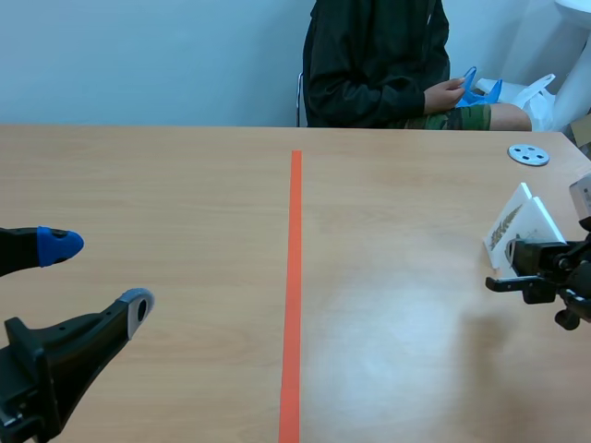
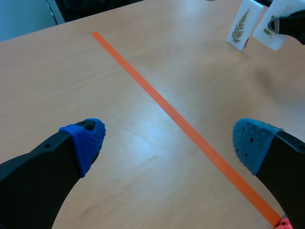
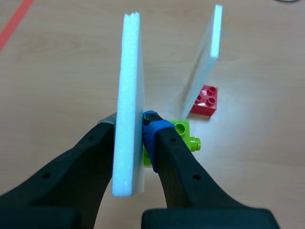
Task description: Sort the leaf by its shape. The table is split by an orange tape line. A compound leaf with several leaflets goes to the left side, a simple leaf with one blade goes to the right side. Return to the home posture when a red brick is placed on the table.
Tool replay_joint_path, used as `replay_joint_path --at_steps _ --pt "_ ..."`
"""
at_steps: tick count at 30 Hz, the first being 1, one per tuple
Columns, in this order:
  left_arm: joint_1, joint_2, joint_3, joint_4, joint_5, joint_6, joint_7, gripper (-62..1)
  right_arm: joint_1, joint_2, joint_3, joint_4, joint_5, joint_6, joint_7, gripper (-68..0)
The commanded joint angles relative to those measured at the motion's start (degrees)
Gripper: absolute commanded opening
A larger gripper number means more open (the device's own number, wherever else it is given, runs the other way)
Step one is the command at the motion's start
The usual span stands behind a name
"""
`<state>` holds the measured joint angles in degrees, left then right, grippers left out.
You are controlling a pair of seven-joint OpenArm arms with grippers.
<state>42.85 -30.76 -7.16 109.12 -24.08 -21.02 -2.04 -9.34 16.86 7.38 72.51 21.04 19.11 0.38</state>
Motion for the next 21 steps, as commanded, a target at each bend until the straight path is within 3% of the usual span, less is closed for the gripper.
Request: replay_joint_path --at_steps 1,7,12,21 --pt "-0.2 0.4 0.1 1.1 -0.3 0.3 -1.1 -3.7 2.4 0.9 -0.3 -1.7 0.5 0.2 1.8 -66.2" --pt "-0.2 0.4 0.1 1.1 -0.3 0.3 -1.1 -3.7 7.4 0.9 -0.3 -8.7 0.4 0.1 3.5 -66.2" --pt "-0.2 0.4 0.1 1.1 -0.3 0.3 -1.1 -3.7 10.6 0.9 -0.3 -13.8 0.0 -3.5 5.4 -66.2" --pt "-0.2 0.4 0.1 1.1 -0.3 0.3 -1.1 -3.7 14.6 0.6 -0.3 -19.7 -2.9 -5.1 7.1 -66.2"
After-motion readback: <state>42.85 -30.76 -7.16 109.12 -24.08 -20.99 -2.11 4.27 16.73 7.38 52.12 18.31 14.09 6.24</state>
